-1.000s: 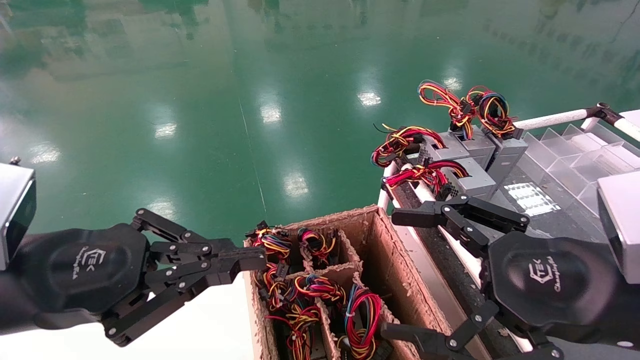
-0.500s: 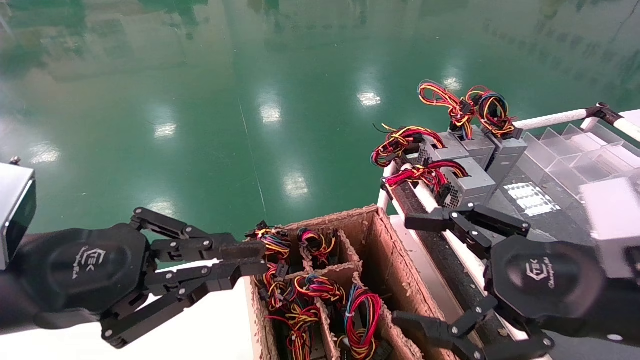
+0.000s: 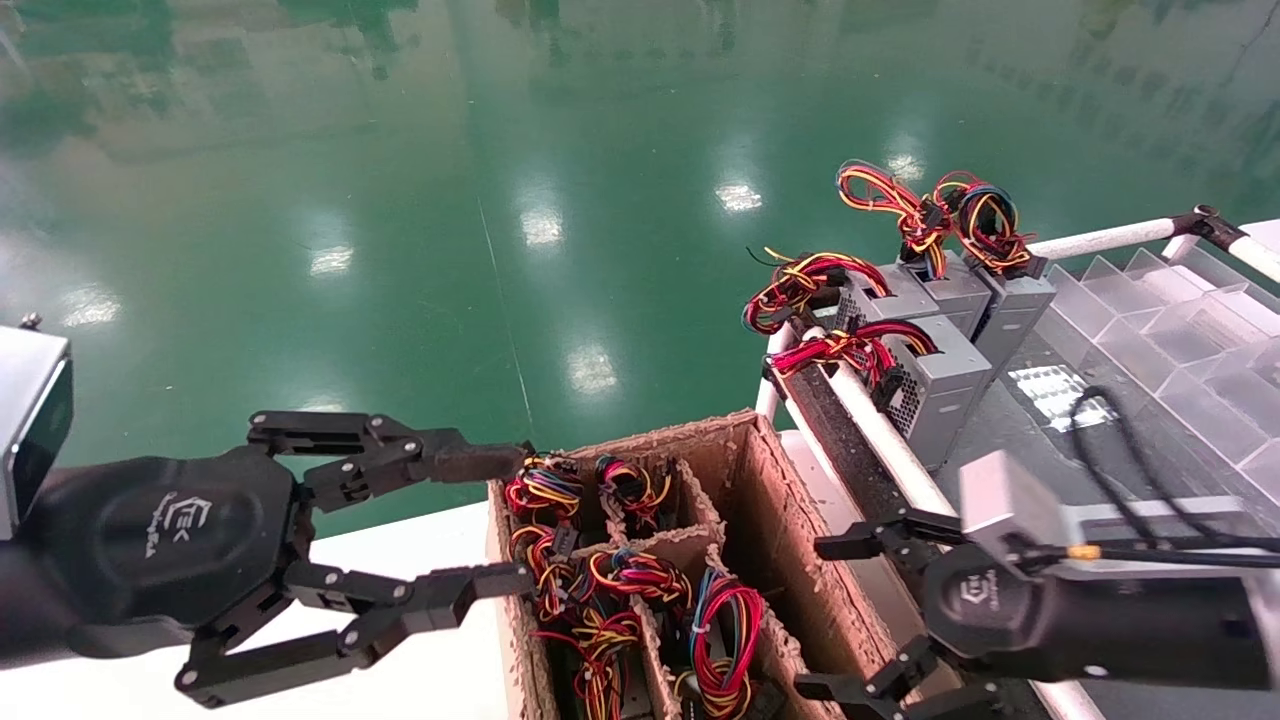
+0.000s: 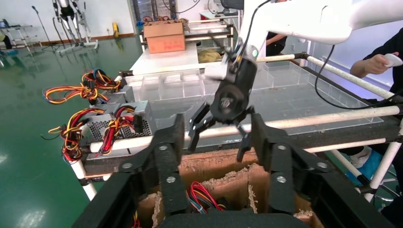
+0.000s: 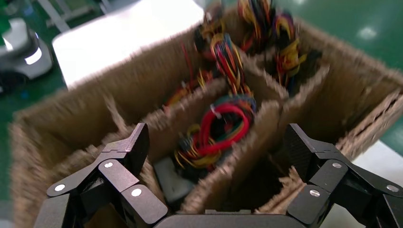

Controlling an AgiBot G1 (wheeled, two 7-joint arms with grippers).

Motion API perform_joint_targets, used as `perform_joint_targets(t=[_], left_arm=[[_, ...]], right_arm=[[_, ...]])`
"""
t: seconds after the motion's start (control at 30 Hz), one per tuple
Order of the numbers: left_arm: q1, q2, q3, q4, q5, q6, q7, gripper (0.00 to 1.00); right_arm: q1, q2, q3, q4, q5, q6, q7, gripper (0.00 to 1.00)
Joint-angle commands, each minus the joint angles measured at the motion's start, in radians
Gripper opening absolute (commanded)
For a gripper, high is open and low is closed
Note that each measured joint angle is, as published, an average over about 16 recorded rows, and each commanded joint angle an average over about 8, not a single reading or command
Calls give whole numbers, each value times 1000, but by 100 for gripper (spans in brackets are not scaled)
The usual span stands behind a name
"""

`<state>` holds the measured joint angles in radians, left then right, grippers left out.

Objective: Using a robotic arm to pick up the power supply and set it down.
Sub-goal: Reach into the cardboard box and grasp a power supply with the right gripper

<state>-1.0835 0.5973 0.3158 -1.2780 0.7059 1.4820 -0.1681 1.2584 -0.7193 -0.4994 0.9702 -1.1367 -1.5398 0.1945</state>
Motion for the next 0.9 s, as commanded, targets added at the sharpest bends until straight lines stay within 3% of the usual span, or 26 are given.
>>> perform_joint_targets(t=[0.03,0.07,0.3,0.33,0.9], left_arm=[[0,0,0,0,0,0,0,100],[0,0,0,0,0,0,0,100],[0,0,0,0,0,0,0,100],[0,0,0,0,0,0,0,100],[0,0,1,0,-1,0,0,100]], right_arm=[[28,-28,-27,-43,-48,-7,-18,100],[38,-43,-35,-64,-63,-6,-37,93],[92,-125,-67,-165,-118,-4,-174,6],[98,-134,-71,-172,-124,-2,-190,0],[113,-202,-103,-143,-209,70,-350,0]])
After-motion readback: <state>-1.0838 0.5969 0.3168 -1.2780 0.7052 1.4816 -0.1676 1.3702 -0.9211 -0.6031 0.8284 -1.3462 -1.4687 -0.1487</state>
